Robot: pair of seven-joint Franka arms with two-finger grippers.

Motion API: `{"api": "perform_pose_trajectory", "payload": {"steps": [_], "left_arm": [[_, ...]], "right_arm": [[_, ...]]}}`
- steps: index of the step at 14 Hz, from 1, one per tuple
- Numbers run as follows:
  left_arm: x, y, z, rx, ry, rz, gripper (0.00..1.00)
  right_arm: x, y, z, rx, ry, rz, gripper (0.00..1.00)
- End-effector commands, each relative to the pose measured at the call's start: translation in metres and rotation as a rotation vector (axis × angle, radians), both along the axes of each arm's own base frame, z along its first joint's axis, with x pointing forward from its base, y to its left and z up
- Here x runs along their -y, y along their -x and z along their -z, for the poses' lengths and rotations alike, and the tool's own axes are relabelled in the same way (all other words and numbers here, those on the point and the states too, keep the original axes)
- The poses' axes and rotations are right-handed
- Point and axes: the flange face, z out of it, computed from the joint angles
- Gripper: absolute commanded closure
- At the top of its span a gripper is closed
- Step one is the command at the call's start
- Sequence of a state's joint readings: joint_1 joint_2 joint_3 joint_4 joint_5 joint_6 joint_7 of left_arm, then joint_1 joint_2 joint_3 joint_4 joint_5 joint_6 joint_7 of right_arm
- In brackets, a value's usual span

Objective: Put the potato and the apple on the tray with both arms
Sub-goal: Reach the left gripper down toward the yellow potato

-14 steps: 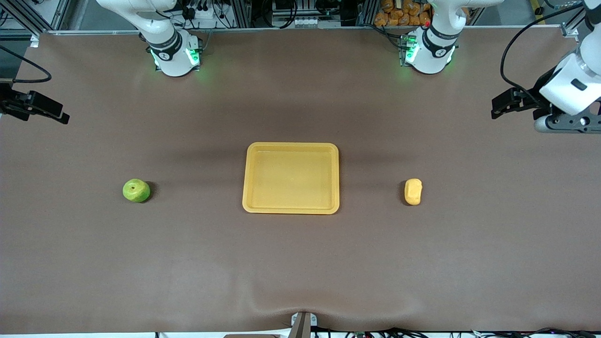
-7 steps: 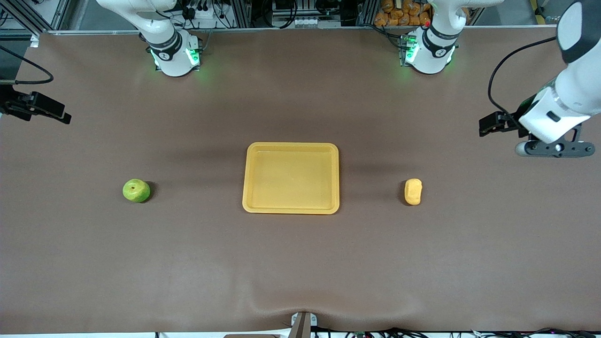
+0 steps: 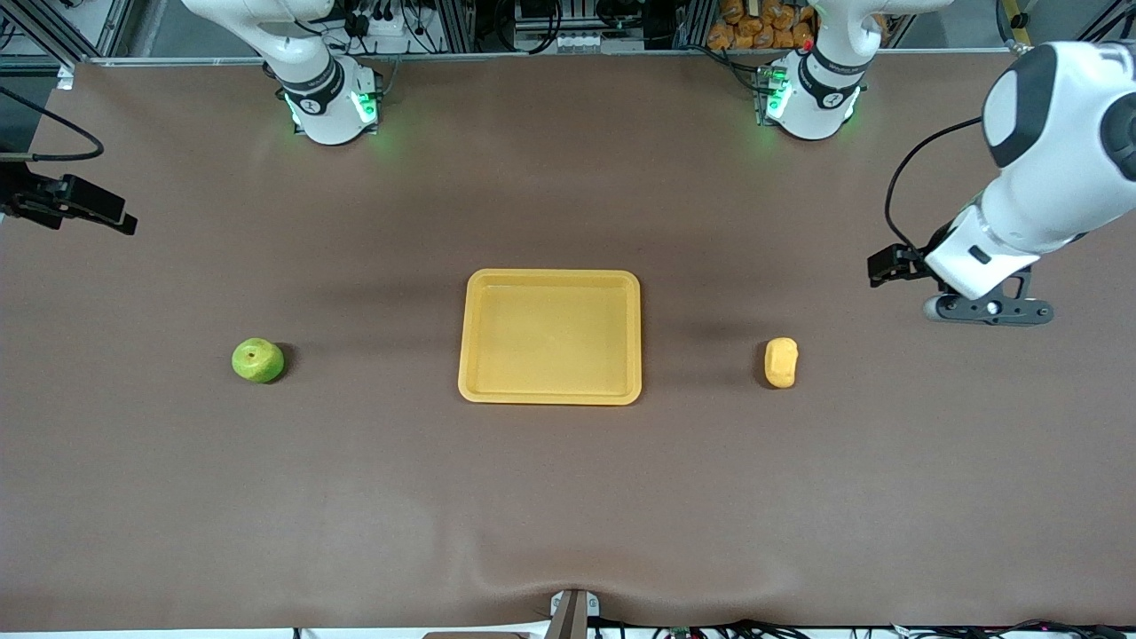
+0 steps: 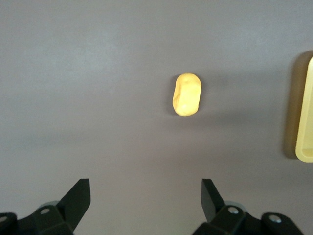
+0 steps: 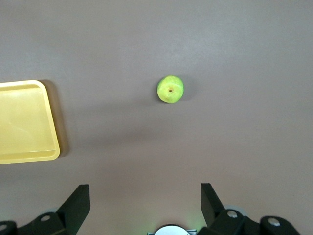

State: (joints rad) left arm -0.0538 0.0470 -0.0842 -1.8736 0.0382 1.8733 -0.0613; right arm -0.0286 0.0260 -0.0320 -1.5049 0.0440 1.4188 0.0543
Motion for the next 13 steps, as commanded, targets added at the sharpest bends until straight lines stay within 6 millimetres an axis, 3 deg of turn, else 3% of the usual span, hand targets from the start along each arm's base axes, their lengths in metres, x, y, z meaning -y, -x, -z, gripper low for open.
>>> {"api": "perform_pose_trajectory", "payload": {"steps": [1,13], "left_arm": [[0.012,0.0,0.015,0.003,0.011,0.001,0.0],[0.033,-0.009,0.101,0.069,0.038,0.04,0.0]], "right_arm": [[-0.001,0.006,0.001,0.005,-0.002,-0.01,0.0],[-0.002,0.006,0.012,-0.021,-0.003,-0.012,0.0]]}}
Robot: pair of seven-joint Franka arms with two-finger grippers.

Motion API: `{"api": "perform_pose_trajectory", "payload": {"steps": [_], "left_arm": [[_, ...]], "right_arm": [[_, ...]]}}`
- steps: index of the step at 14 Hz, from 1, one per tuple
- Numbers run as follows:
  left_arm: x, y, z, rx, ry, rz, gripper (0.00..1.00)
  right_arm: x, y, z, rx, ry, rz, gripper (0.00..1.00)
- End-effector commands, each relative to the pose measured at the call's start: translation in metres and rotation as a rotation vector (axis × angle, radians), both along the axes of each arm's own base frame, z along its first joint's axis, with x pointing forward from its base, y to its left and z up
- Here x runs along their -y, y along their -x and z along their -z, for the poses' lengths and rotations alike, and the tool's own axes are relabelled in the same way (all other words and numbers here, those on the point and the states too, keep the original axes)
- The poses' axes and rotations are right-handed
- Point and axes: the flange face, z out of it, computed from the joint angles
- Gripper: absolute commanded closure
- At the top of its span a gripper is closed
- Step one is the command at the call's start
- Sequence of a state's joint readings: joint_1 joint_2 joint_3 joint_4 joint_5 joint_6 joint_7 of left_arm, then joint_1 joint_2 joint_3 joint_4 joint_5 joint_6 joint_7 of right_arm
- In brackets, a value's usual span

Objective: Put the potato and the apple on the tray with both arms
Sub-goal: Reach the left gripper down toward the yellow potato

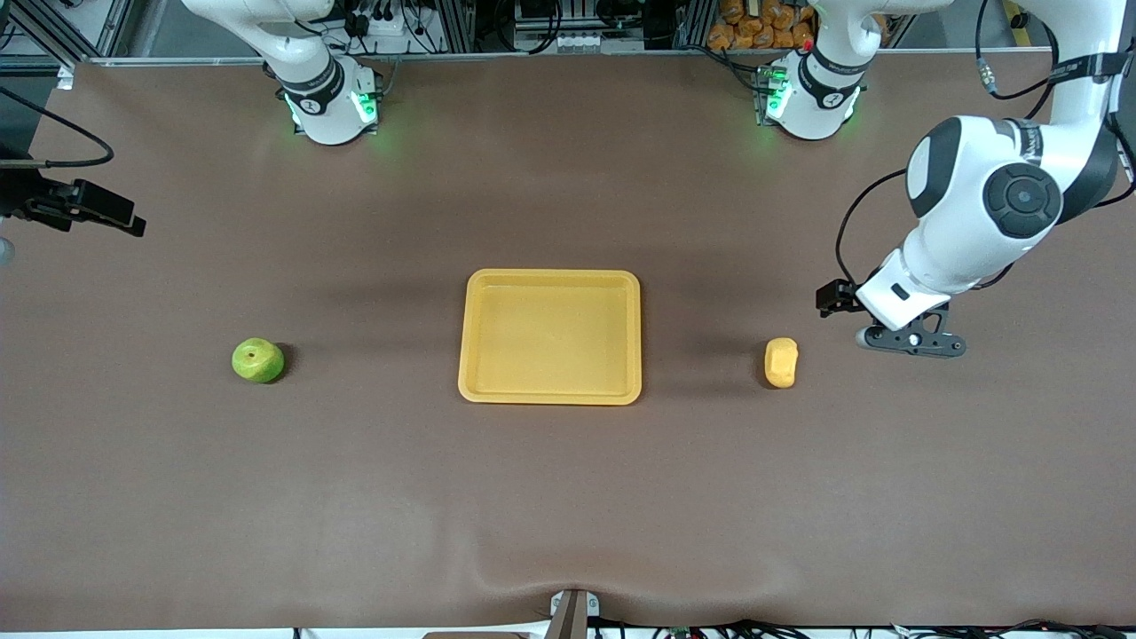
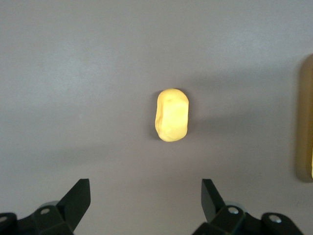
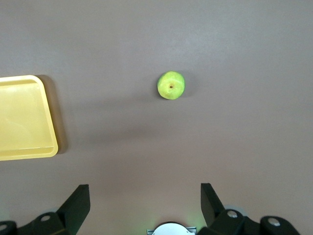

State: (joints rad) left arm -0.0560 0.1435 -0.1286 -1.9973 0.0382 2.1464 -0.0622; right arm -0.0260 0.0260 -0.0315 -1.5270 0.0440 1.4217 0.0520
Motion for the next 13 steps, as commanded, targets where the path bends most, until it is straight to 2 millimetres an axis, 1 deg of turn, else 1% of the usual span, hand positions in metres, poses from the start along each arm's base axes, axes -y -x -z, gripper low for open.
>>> {"api": "perform_pose_trajectory", "payload": {"steps": [1,2,3,4,5,6,8,10,13], "left_arm": [[0.005,-0.001,0.02,0.032,0.017,-0.009,0.0],[0.01,-0.002,0.03,0.04,0.023,-0.001,0.0],[0.012,-0.001,0.035,0.046,0.026,0.002,0.0],[0.012,0.0,0.038,0.046,0.027,0.002,0.0],[0.013,-0.001,0.041,0.047,0.028,0.003,0.0],[0.014,-0.002,0.046,0.047,0.03,0.005,0.01],[0.014,-0.005,0.059,0.051,0.036,0.003,0.04],[0.015,-0.006,0.071,0.059,0.042,0.002,0.08],[0.017,-0.011,0.092,0.075,0.053,-0.006,0.12]], "right_arm": [[-0.001,0.006,0.003,-0.003,-0.002,-0.006,0.0],[-0.001,0.005,0.005,-0.006,-0.002,-0.006,0.0],[-0.001,0.003,0.01,-0.016,-0.003,-0.006,0.0],[0.0,0.001,0.019,-0.014,-0.002,-0.005,0.0],[-0.001,-0.002,0.034,-0.013,-0.004,-0.005,0.0],[-0.001,-0.003,0.043,-0.008,-0.002,-0.004,0.0],[-0.003,-0.006,0.052,0.001,-0.001,-0.007,0.0],[-0.002,-0.007,0.066,0.007,-0.003,-0.009,0.0],[0.005,-0.009,0.09,0.027,-0.008,-0.051,0.0]]}}
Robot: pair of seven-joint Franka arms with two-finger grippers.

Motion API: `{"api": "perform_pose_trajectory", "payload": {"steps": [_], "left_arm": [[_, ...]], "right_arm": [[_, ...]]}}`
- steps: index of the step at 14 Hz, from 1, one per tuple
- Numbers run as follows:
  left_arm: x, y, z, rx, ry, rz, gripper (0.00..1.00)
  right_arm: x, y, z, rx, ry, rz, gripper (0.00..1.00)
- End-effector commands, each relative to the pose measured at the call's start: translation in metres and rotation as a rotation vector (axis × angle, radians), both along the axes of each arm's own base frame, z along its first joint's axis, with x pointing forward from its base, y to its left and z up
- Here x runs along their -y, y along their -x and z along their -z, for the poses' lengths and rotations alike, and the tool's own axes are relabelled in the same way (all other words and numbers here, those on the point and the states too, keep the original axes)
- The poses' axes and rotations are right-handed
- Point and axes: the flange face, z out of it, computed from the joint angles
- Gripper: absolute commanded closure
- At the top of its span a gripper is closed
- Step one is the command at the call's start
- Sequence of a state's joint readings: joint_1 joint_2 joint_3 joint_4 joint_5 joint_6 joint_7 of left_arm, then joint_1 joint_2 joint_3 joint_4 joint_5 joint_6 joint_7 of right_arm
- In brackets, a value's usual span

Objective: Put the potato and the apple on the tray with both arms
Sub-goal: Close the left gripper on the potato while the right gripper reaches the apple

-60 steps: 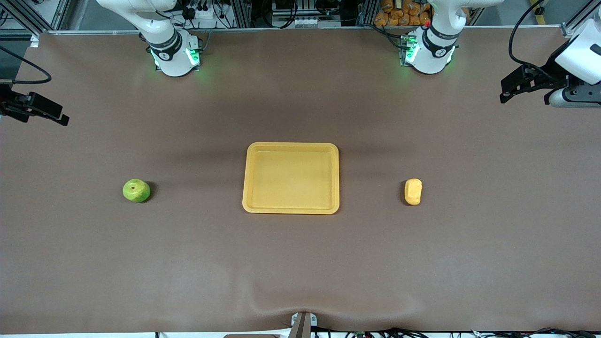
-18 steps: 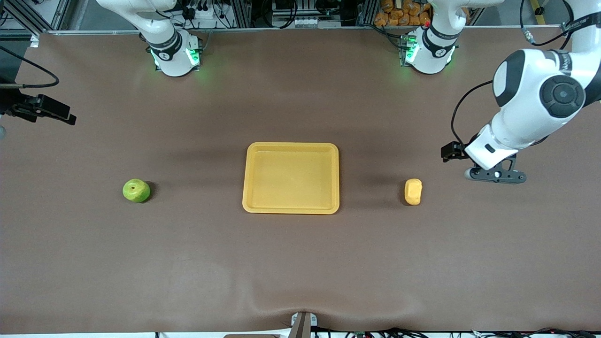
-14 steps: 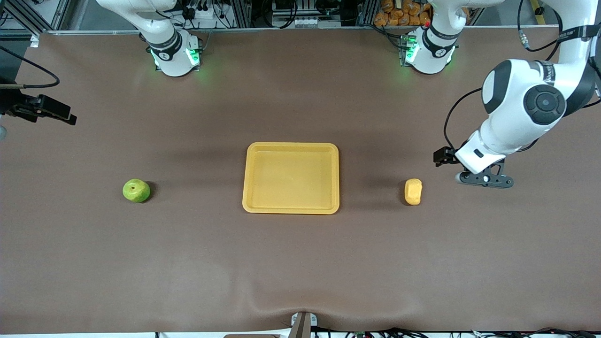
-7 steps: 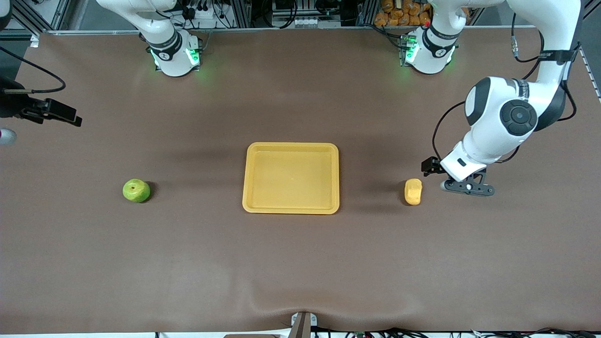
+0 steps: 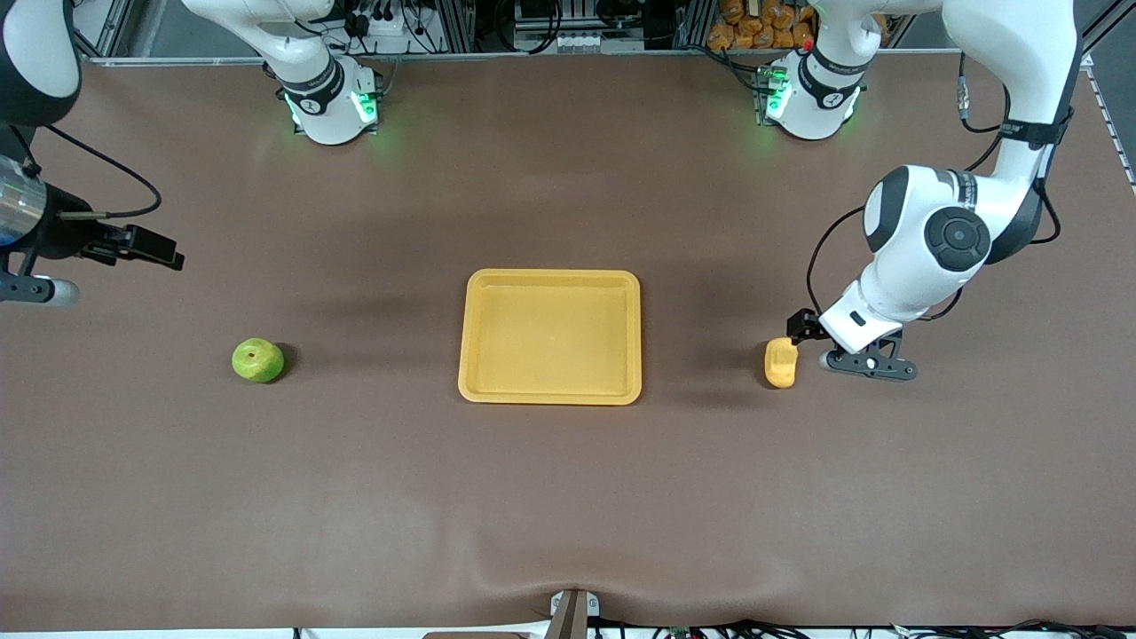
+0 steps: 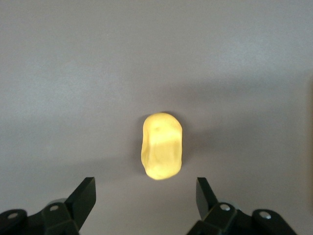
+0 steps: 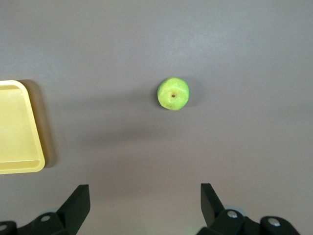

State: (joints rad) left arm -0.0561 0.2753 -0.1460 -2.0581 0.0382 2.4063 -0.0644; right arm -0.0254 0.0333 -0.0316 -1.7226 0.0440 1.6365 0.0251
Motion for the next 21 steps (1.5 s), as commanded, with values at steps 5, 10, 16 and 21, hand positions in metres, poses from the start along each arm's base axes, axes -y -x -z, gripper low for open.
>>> {"api": "perform_pose_trajectory", "payload": {"steps": [5,10,16,21], "left_arm": [[0.005,-0.005,0.044,0.021,0.026,-0.022,0.19],[0.011,-0.007,0.068,0.028,0.038,-0.02,0.24],[0.017,-0.005,0.084,0.022,0.043,-0.019,0.25],[0.017,-0.004,0.09,0.013,0.041,-0.017,0.29]], "right_arm": [[0.018,-0.019,0.069,0.043,-0.022,-0.215,0.0],[0.002,-0.031,0.121,-0.03,-0.079,-0.474,0.0],[0.0,-0.037,0.184,-0.133,-0.113,-0.494,0.0],[0.003,-0.038,0.193,-0.123,-0.107,-0.489,0.0]]}}
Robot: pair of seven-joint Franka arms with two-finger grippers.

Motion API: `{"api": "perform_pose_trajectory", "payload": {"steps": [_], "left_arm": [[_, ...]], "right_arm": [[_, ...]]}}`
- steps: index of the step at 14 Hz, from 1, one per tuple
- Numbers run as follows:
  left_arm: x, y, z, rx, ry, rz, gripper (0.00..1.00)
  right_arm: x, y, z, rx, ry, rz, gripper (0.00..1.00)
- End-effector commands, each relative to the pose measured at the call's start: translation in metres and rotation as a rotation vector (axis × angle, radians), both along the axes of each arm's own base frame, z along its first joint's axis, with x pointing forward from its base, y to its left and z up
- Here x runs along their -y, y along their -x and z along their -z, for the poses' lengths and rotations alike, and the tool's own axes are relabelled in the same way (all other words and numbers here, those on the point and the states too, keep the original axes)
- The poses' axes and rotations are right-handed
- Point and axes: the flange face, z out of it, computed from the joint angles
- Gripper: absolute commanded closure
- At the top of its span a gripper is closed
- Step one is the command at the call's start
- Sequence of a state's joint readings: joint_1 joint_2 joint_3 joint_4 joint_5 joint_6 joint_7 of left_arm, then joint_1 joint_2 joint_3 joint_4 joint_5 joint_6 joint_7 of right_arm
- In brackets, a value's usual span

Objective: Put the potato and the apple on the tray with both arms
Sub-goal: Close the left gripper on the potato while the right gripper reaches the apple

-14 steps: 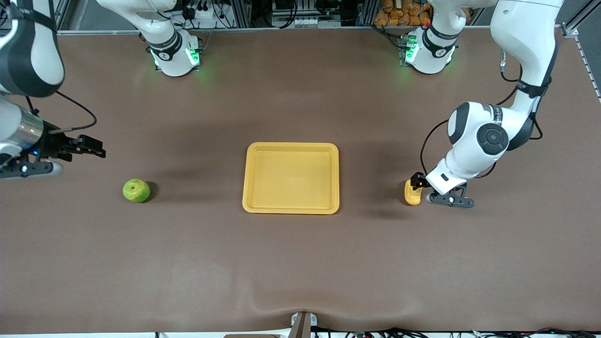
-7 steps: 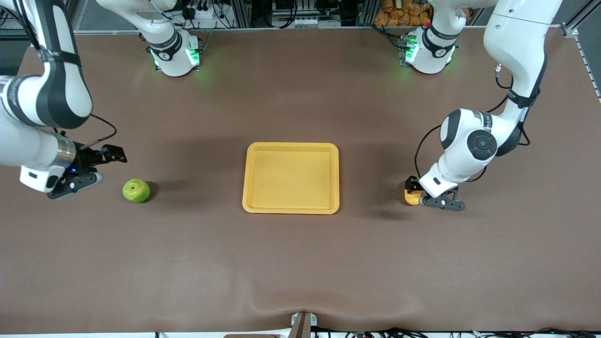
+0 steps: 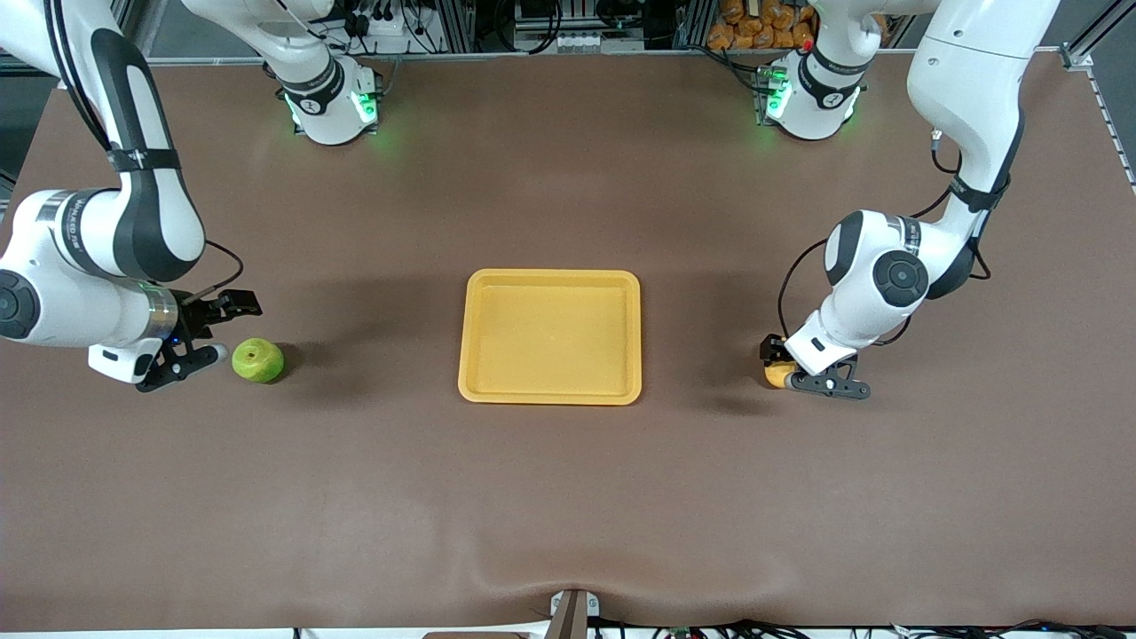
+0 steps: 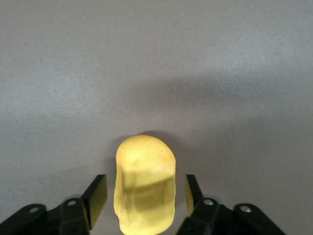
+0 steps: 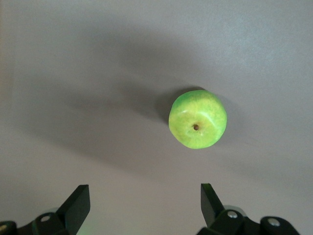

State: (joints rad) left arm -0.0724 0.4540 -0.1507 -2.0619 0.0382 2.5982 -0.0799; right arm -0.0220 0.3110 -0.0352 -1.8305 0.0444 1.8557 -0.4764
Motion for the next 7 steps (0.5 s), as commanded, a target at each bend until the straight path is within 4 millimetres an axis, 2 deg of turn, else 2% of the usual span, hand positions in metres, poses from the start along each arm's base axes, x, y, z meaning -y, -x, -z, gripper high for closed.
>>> {"api": "perform_pose_trajectory", "payload": {"steps": [1,5,7], "left_arm": [[0.002,-0.001,0.003,0.006,0.006,-0.017,0.3],[0.001,0.0,0.007,-0.001,0.004,-0.016,0.32],[0.002,0.0,0.008,-0.004,0.004,-0.014,0.35]], "right_arm": [[0.001,0.001,0.0,0.01,-0.012,-0.007,0.0],[0.004,0.006,0.016,0.027,0.0,-0.019,0.0],[0.006,0.007,0.025,0.079,-0.001,-0.087,0.0]]}}
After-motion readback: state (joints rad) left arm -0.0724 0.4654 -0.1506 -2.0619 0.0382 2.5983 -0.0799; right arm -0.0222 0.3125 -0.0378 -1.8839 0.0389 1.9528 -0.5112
